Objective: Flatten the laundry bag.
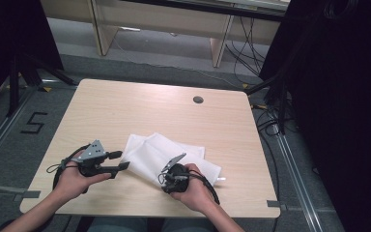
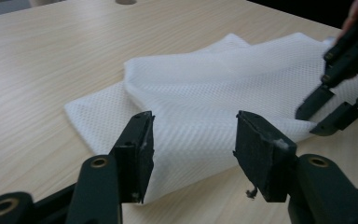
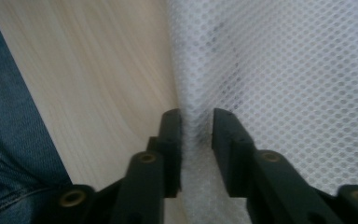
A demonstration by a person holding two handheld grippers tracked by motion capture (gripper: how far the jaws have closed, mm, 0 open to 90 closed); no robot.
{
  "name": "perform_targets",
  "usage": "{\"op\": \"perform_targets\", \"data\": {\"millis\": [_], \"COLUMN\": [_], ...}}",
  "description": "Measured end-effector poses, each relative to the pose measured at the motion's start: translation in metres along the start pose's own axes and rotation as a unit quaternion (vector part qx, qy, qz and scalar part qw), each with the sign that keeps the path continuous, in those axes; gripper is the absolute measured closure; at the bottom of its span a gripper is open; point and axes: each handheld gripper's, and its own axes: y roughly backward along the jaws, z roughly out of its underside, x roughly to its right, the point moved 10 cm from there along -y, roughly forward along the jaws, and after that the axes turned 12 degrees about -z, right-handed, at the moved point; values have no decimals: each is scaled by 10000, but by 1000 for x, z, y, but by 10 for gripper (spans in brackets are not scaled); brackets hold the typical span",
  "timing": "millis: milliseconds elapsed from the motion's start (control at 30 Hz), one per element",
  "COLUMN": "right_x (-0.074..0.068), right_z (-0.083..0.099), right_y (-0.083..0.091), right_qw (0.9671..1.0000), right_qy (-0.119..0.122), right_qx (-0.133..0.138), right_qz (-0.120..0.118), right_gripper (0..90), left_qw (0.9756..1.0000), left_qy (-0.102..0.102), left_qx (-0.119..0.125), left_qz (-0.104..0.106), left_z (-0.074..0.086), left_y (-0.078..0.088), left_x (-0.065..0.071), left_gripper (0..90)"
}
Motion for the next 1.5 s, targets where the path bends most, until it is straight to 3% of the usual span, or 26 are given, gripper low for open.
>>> {"op": "perform_targets", "data": {"millis": [67,100,133,167,233,300,333,367,400,433,467,500,533,800,833,900,967,1000,1133,1167,1300,1367,1433,1467,1500], "right_x": [0,2,6,6,18,37,58,69,69,92,92,100,114,133,133,137,138,138,142,144,149,149,147,146,146], "right_z": [-2,-5,-11,-11,-16,-20,-18,-15,-15,-12,-12,-11,-7,4,4,5,5,5,1,1,4,5,5,3,3], "right_y": [3,8,20,20,35,47,56,60,60,63,63,64,61,43,43,39,38,38,43,45,40,39,39,38,38], "right_qw": [9999,9997,9985,9985,9969,9939,9915,9897,9897,9876,9876,9868,9855,9857,9857,9877,9879,9882,9870,9849,9859,9850,9847,9873,9873], "right_qy": [-63,-79,-269,-269,-359,-544,-739,-892,-892,-941,-941,-1014,-1142,-1290,-1290,-1143,-1125,-1103,-1018,-1163,-1172,-1346,-1390,-1228,-1228], "right_qx": [93,226,477,477,697,891,896,867,867,844,844,817,739,307,307,206,162,152,191,208,171,291,276,227,227], "right_qz": [-34,-31,-38,-38,117,357,584,711,711,930,930,967,1019,1035,1035,1045,1053,1048,1229,1265,1183,1043,1015,985,985], "right_gripper": [661,637,606,606,587,569,558,555,555,548,548,545,538,567,567,606,622,622,592,553,548,646,674,744,744], "left_qw": [9999,9999,9998,9996,9995,9986,9974,9959,9959,9956,9949,9944,9924,9892,9885,9884,9887,9883,9877,9880,9878,9881,9882,9884,9884], "left_qy": [-65,-101,-157,-206,-151,-125,-224,-265,-265,-121,-178,-147,-218,-164,-288,-296,-192,-308,-346,-232,-330,-317,-309,-291,-291], "left_qx": [28,-2,-65,-91,-232,-491,-673,-861,-861,-920,-982,-1041,-1204,-1457,-1482,-1489,-1483,-1490,-1523,-1525,-1515,-1499,-1497,-1488,-1488], "left_qz": [104,138,136,174,178,131,92,118,118,105,121,108,131,80,87,75,68,77,115,113,115,124,122,111,111], "left_z": [-3,-3,-2,-2,0,7,15,20,20,23,26,28,32,42,42,42,43,42,44,44,44,44,44,44,44], "left_y": [-2,-4,-5,-7,-12,-18,-24,-26,-26,-29,-31,-33,-34,-42,-42,-43,-45,-45,-44,-45,-45,-45,-46,-46,-46], "left_x": [9,13,15,18,21,22,23,24,24,26,26,27,25,27,26,27,29,28,29,30,29,29,29,29,29], "left_gripper": [482,494,527,527,573,605,645,651,655,659,659,659,658,657,657,657,654,654,655,654,654,649,648,647,645]}}
